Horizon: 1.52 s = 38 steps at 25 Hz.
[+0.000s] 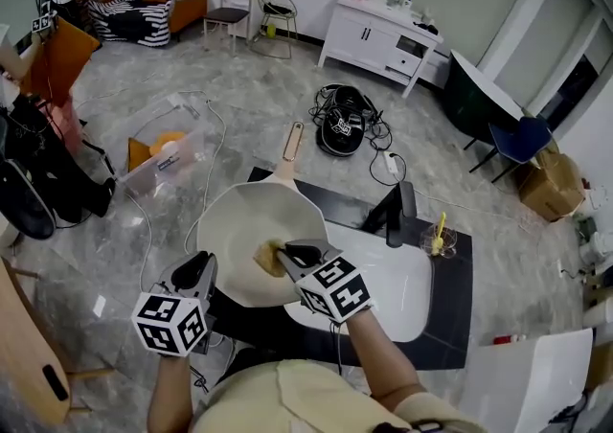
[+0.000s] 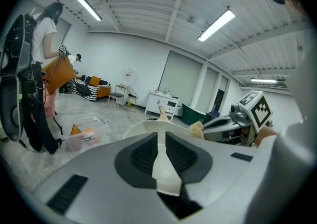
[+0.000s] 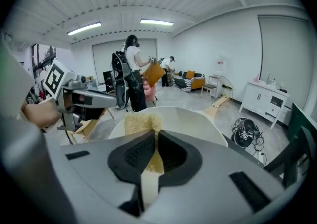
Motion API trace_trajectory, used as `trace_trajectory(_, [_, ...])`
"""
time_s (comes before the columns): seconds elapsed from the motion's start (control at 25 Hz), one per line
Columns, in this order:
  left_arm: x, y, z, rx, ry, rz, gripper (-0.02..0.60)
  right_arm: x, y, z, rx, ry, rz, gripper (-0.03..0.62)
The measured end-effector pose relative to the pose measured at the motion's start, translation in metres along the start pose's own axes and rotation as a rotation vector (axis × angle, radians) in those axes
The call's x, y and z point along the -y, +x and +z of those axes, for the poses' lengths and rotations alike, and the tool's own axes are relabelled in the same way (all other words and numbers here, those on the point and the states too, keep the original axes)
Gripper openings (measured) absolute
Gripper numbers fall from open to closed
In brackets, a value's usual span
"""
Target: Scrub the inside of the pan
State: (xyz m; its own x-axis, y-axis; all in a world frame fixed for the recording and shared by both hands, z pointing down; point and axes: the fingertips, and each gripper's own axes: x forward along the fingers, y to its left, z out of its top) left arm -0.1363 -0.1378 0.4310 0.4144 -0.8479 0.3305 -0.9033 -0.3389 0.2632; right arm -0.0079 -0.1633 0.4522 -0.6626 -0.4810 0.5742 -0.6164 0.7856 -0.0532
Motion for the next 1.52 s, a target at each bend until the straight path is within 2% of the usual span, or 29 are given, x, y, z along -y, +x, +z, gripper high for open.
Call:
trace_trajectory(0.2, [0.001,0.003,-0.004,-0.018,0.031,0.025,0.041,0.015,-0.015,0.006,0.104,0.048,-0.086,0.035])
trace_trajectory(0.48, [0.006,0.005,-0.005,-0.018,0.029,0.025,0.040,0.023,-0.024,-0.002,0.136,0.088,-0.121,0.034])
trace_trajectory(0.64, [0.004,0.007,-0.005,-0.016,0.031,0.052,0.040,0.027,-0.026,-0.003,0.155,0.123,-0.127,0.034])
trace_trajectory(1.52, [0.009,0.009,-0.012,-0.043,0.035,0.050,0.040,0.025,-0.024,-0.012,0.141,0.150,-0.124,0.032])
